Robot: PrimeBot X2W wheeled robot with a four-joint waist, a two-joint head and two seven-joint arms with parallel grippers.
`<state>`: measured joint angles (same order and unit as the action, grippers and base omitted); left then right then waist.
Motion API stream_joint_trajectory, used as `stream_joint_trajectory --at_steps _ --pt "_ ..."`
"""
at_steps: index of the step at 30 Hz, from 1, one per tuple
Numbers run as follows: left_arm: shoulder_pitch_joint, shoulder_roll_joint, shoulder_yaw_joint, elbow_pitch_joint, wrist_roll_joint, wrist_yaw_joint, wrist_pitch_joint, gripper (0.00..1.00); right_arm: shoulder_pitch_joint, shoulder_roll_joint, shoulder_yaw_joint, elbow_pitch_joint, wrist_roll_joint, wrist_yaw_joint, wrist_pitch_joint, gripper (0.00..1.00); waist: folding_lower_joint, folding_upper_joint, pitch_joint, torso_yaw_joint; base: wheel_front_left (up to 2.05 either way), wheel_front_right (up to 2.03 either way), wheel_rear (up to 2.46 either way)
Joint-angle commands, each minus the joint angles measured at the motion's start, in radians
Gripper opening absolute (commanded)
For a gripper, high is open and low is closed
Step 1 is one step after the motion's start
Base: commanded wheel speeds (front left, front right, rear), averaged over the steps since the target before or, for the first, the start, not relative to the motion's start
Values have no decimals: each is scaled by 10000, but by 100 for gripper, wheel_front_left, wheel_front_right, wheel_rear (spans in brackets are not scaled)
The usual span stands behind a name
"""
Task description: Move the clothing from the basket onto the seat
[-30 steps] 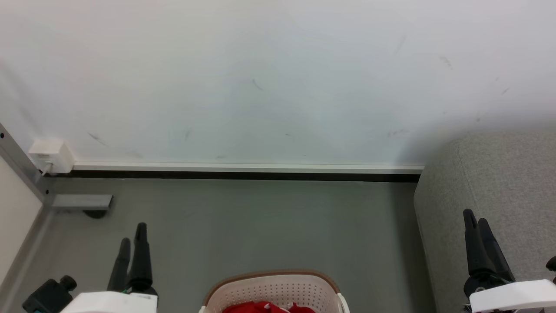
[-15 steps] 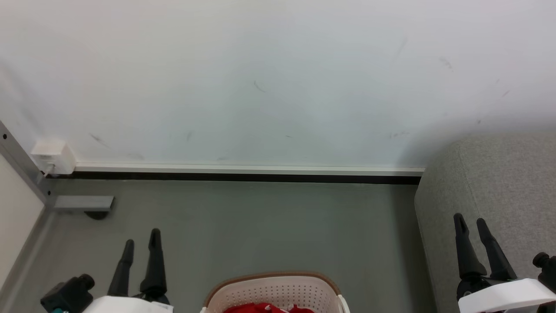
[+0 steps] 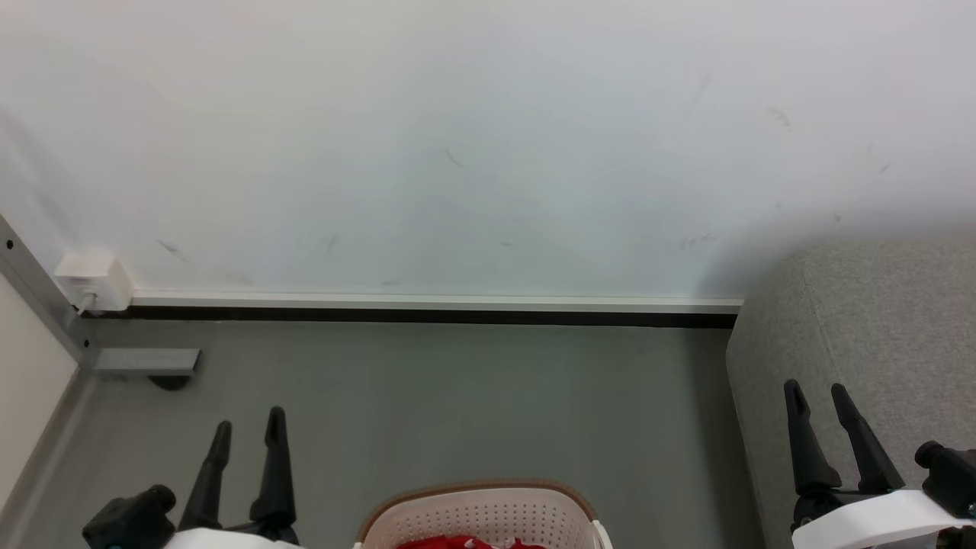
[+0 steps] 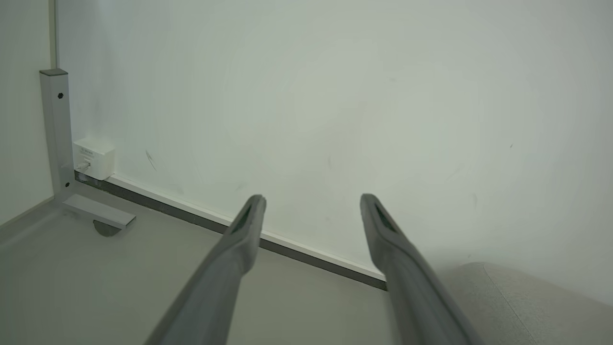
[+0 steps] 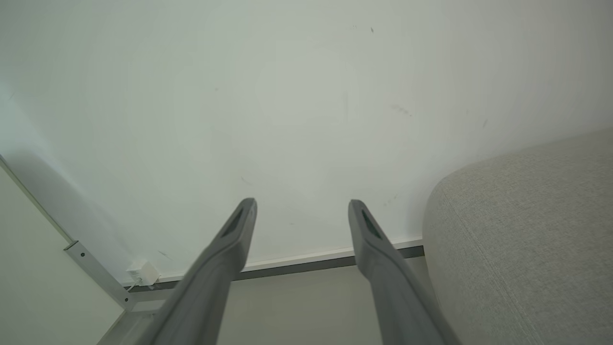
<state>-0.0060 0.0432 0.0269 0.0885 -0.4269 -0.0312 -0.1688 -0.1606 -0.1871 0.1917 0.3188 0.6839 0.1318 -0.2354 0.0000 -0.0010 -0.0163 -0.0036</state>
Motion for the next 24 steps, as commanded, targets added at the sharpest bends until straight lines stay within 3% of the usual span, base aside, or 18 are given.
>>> stream_joint_trajectory --at_steps 1,24 --pt "71 80 16 -66 336 -32 -124 100 -142 34 -65 -31 -246 -13 16 100 0 0 -6 -7 0 0 0" --pt "169 94 -88 -149 2160 -68 -611 100 -188 381 -504 308 -2060 -17 -126 100 0 0 -30 -48 0 0 0"
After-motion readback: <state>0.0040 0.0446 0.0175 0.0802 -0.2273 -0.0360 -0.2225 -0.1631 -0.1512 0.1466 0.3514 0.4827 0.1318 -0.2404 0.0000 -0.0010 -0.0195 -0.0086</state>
